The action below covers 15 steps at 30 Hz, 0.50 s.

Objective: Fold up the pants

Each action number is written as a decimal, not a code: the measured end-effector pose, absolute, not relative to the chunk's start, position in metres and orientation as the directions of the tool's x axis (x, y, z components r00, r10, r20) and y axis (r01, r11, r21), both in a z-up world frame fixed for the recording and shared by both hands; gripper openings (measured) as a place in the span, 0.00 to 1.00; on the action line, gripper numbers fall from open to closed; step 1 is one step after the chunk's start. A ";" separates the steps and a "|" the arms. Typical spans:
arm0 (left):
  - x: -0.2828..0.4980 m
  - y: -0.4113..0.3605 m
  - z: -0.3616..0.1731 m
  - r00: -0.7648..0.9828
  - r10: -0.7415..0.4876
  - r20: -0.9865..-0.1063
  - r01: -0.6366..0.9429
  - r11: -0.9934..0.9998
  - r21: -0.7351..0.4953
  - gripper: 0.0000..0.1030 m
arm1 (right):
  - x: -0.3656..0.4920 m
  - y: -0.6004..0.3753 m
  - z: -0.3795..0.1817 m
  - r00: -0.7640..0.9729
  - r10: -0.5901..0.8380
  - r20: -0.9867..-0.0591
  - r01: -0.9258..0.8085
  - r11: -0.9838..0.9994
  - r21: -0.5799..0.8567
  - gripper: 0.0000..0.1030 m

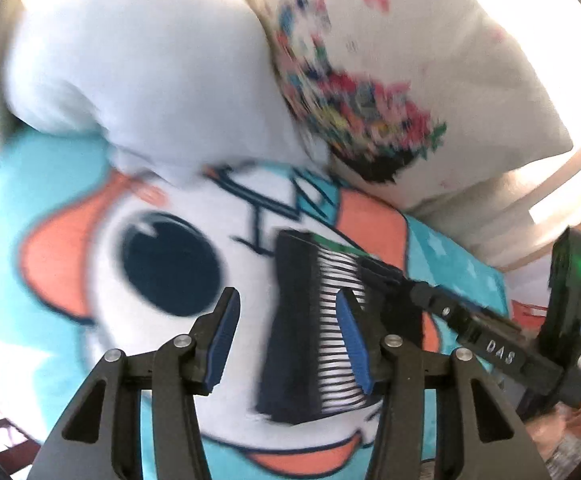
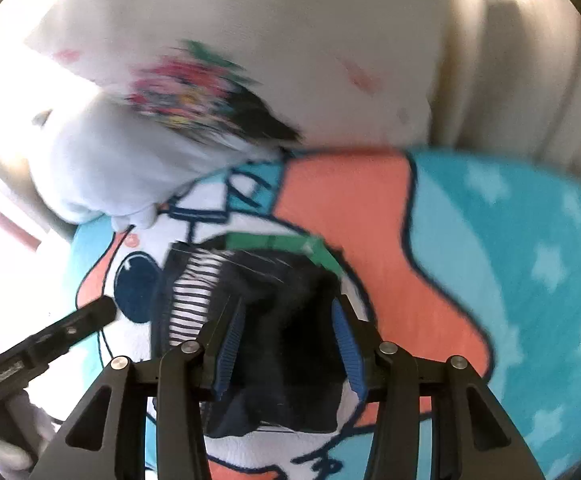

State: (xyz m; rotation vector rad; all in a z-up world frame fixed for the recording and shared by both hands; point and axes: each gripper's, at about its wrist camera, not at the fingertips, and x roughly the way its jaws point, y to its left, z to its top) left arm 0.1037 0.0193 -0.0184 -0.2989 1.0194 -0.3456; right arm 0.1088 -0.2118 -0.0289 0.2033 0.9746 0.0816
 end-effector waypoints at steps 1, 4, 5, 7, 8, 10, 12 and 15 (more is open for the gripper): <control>0.099 0.028 -0.012 0.506 -0.389 -0.770 0.122 0.916 -0.382 0.47 | 0.112 -0.200 -0.024 0.567 0.154 -0.809 -0.013 0.984 0.178 0.48; 0.089 0.064 0.001 0.564 -0.331 -0.756 0.046 0.927 -0.372 0.48 | 0.129 -0.177 -0.031 0.523 0.206 -0.827 -0.061 0.977 0.205 0.48; 0.083 0.075 0.006 0.584 -0.303 -0.753 0.021 0.933 -0.360 0.48 | 0.135 -0.172 -0.038 0.498 0.225 -0.838 -0.056 0.972 0.228 0.48; 0.077 0.094 0.010 0.610 -0.258 -0.750 -0.016 0.941 -0.337 0.48 | 0.144 -0.160 -0.057 0.450 0.239 -0.861 -0.051 0.969 0.242 0.48; 0.072 0.103 0.012 0.620 -0.237 -0.748 -0.039 0.943 -0.330 0.48 | 0.151 -0.153 -0.068 0.425 0.221 -0.878 -0.053 0.974 0.219 0.48; 0.060 0.120 0.015 0.634 -0.214 -0.743 -0.076 0.939 -0.336 0.48 | 0.155 -0.142 -0.078 0.420 0.173 -0.891 -0.061 0.985 0.162 0.50; 0.050 0.131 0.017 0.647 -0.181 -0.741 -0.107 0.940 -0.324 0.48 | 0.155 -0.137 -0.072 0.433 0.168 -0.886 -0.069 0.986 0.153 0.52; 0.041 0.140 0.020 0.660 -0.160 -0.734 -0.130 0.938 -0.322 0.48 | 0.151 -0.133 -0.057 0.458 0.180 -0.870 -0.080 0.984 0.162 0.52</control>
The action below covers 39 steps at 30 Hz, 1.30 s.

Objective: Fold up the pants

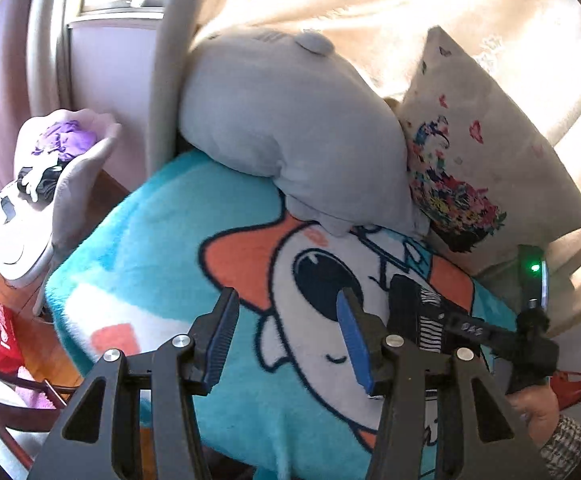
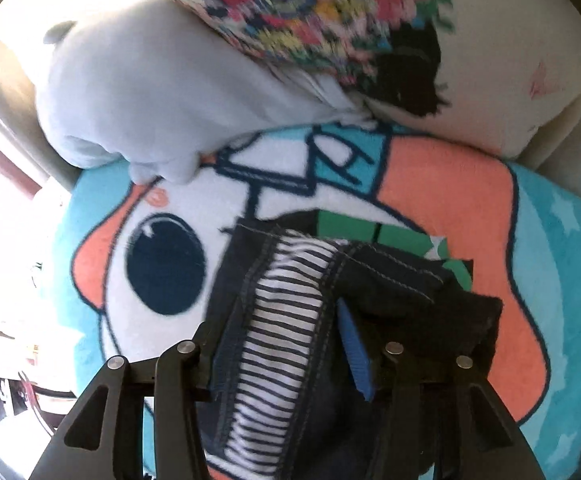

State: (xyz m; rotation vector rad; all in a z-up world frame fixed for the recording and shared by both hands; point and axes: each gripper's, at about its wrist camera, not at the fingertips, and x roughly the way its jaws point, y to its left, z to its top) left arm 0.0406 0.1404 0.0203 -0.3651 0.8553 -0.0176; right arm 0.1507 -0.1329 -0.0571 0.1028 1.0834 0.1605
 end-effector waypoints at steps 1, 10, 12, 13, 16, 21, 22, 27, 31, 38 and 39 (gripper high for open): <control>0.038 0.142 0.021 0.663 -0.159 -0.732 -0.135 0.936 -0.326 0.48 | 0.148 -0.132 -0.051 0.474 0.182 -0.862 -0.082 0.983 0.162 0.52; 0.014 0.139 0.035 0.694 -0.158 -0.703 -0.115 0.939 -0.325 0.55 | 0.123 -0.122 -0.024 0.530 0.156 -0.833 -0.095 0.988 0.125 0.52; 0.010 0.136 0.036 0.696 -0.156 -0.701 -0.107 0.943 -0.316 0.55 | 0.119 -0.121 -0.023 0.530 0.152 -0.834 -0.092 0.988 0.121 0.52; 0.009 0.136 0.036 0.697 -0.156 -0.700 -0.104 0.944 -0.314 0.55 | 0.118 -0.121 -0.023 0.530 0.151 -0.834 -0.090 0.989 0.121 0.52; 0.004 0.136 0.036 0.694 -0.148 -0.705 -0.109 0.946 -0.307 0.56 | 0.116 -0.120 -0.023 0.531 0.145 -0.835 -0.087 0.989 0.116 0.52; 0.001 0.140 0.033 0.691 -0.143 -0.709 -0.125 0.942 -0.311 0.56 | 0.112 -0.115 -0.025 0.524 0.144 -0.839 -0.093 0.989 0.112 0.52; 0.001 0.140 0.032 0.690 -0.142 -0.710 -0.129 0.941 -0.313 0.57 | 0.112 -0.114 -0.026 0.523 0.143 -0.840 -0.093 0.989 0.111 0.52; 0.006 0.138 0.027 0.670 -0.153 -0.726 -0.133 0.938 -0.320 0.58 | 0.109 -0.119 -0.033 0.516 0.140 -0.845 -0.080 0.990 0.115 0.53; 0.012 0.130 0.022 0.655 -0.165 -0.737 -0.119 0.941 -0.316 0.58 | 0.108 -0.131 -0.044 0.499 0.127 -0.857 -0.051 0.992 0.118 0.54; 0.027 0.112 0.012 0.616 -0.197 -0.763 -0.093 0.943 -0.319 0.58 | 0.108 -0.154 -0.056 0.474 0.135 -0.870 0.000 0.988 0.153 0.54; 0.030 0.110 0.011 0.610 -0.204 -0.765 -0.088 0.943 -0.321 0.58 | 0.108 -0.156 -0.055 0.477 0.136 -0.868 0.001 0.988 0.155 0.54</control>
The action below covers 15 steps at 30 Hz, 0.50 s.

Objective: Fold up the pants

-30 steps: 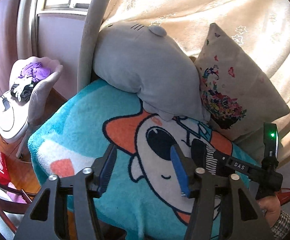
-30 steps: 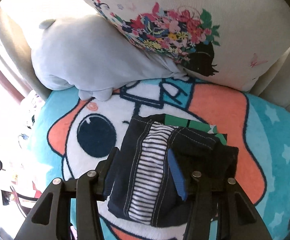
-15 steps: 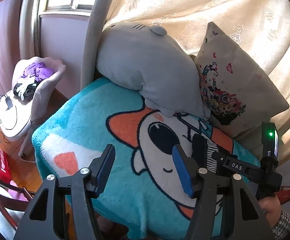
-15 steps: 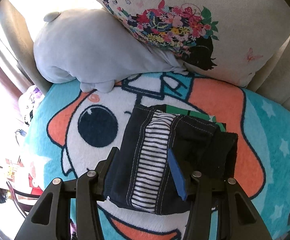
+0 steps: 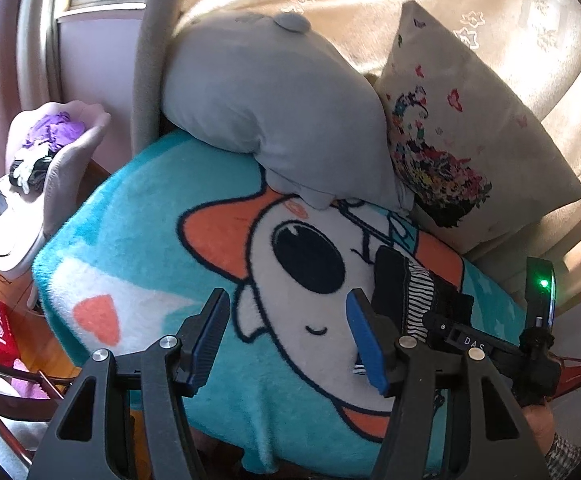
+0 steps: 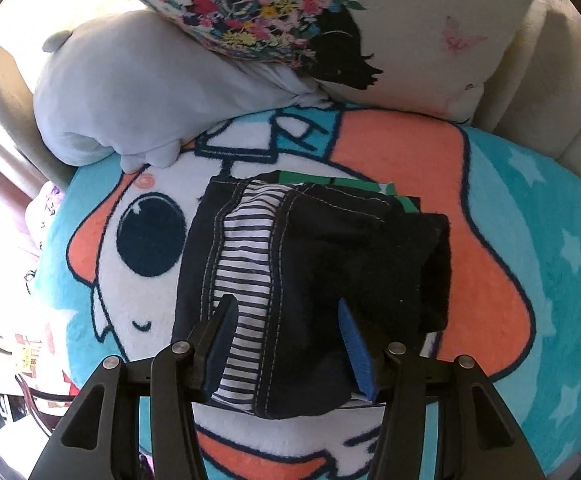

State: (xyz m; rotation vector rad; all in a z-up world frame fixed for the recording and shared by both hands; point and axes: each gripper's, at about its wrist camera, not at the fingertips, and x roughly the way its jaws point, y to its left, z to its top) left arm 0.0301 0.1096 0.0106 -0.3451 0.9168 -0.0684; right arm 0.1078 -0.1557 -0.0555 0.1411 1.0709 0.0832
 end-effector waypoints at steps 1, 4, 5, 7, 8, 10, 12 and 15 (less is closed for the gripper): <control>0.034 0.106 0.009 0.603 -0.216 -0.768 -0.078 0.942 -0.326 0.58 | 0.106 -0.158 -0.054 0.484 0.137 -0.864 0.000 0.988 0.157 0.54; 0.042 0.102 0.005 0.589 -0.243 -0.770 -0.060 0.938 -0.342 0.58 | 0.100 -0.163 -0.051 0.508 0.136 -0.850 -0.002 0.988 0.157 0.54; 0.046 0.101 0.004 0.584 -0.254 -0.771 -0.055 0.935 -0.351 0.58 | 0.097 -0.165 -0.049 0.520 0.141 -0.842 -0.003 0.987 0.163 0.54; 0.056 0.102 -0.003 0.569 -0.277 -0.774 -0.055 0.927 -0.372 0.58 | 0.089 -0.170 -0.044 0.543 0.139 -0.828 -0.003 0.986 0.164 0.55; 0.059 0.101 -0.005 0.563 -0.284 -0.776 -0.055 0.924 -0.378 0.58 | 0.084 -0.173 -0.042 0.556 0.124 -0.822 0.008 0.988 0.154 0.55; 0.070 0.097 -0.015 0.534 -0.304 -0.789 -0.056 0.918 -0.392 0.58 | 0.071 -0.180 -0.037 0.580 0.110 -0.807 0.019 0.989 0.148 0.56; 0.081 0.088 -0.024 0.495 -0.326 -0.805 -0.046 0.916 -0.399 0.58 | 0.058 -0.189 -0.035 0.596 0.085 -0.798 0.041 0.990 0.135 0.58; 0.094 0.066 -0.035 0.447 -0.360 -0.819 -0.010 0.913 -0.407 0.58 | 0.043 -0.206 -0.038 0.599 0.046 -0.800 0.094 0.988 0.127 0.58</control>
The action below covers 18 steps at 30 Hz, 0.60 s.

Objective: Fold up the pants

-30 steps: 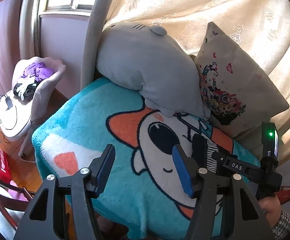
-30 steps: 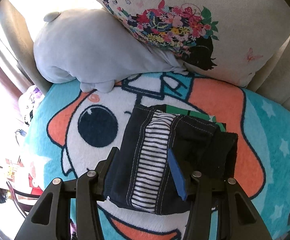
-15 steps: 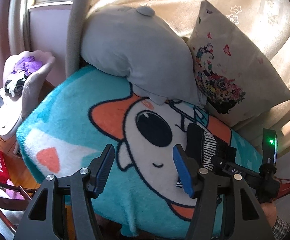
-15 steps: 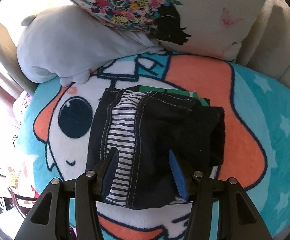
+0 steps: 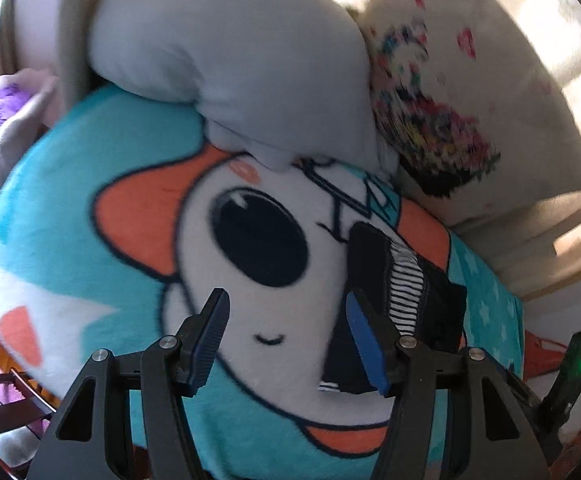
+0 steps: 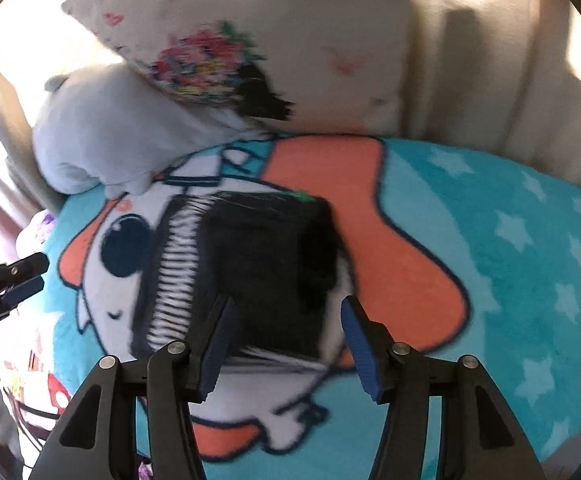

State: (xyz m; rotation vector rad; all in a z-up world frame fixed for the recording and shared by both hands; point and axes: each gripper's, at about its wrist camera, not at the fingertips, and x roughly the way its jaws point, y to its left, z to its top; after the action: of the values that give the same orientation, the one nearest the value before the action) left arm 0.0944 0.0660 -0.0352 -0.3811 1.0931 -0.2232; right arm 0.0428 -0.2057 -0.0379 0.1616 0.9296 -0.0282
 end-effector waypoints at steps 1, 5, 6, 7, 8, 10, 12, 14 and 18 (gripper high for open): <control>0.097 0.059 -0.038 0.434 -0.369 -0.822 0.005 0.913 -0.407 0.58 | 0.038 -0.212 -0.040 0.594 0.037 -0.804 0.115 0.985 0.130 0.58; 0.102 0.019 -0.057 0.360 -0.390 -0.848 0.088 0.919 -0.385 0.58 | 0.025 -0.230 -0.047 0.589 0.016 -0.808 0.184 0.971 0.153 0.58; 0.102 0.007 -0.064 0.334 -0.389 -0.859 0.114 0.921 -0.373 0.58 | 0.025 -0.231 -0.046 0.592 0.011 -0.806 0.186 0.971 0.150 0.58; 0.103 -0.001 -0.070 0.316 -0.386 -0.867 0.129 0.923 -0.364 0.58 | 0.027 -0.229 -0.046 0.596 0.004 -0.803 0.183 0.973 0.142 0.58; 0.103 -0.006 -0.073 0.305 -0.386 -0.871 0.137 0.923 -0.361 0.58 | 0.029 -0.227 -0.045 0.602 -0.004 -0.798 0.179 0.975 0.130 0.58; 0.104 -0.017 -0.083 0.275 -0.384 -0.882 0.158 0.922 -0.352 0.58 | 0.035 -0.223 -0.046 0.610 -0.012 -0.792 0.170 0.978 0.117 0.58; 0.103 -0.024 -0.090 0.254 -0.376 -0.891 0.172 0.924 -0.341 0.58 | 0.045 -0.221 -0.055 0.594 -0.016 -0.804 0.171 0.979 0.106 0.58; 0.103 -0.026 -0.092 0.241 -0.378 -0.894 0.181 0.922 -0.342 0.58 | 0.060 -0.223 -0.073 0.548 -0.028 -0.836 0.196 0.976 0.096 0.58; 0.101 -0.025 -0.085 0.256 -0.377 -0.890 0.201 0.922 -0.332 0.58 | 0.065 -0.247 -0.092 0.495 0.032 -0.868 0.300 0.932 0.205 0.65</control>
State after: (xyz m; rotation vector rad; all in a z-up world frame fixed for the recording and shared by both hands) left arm 0.1006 -0.0247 -0.0845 -0.1628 1.2535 -0.3943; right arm 0.0646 -0.2466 -0.0925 0.3520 1.0455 -0.1663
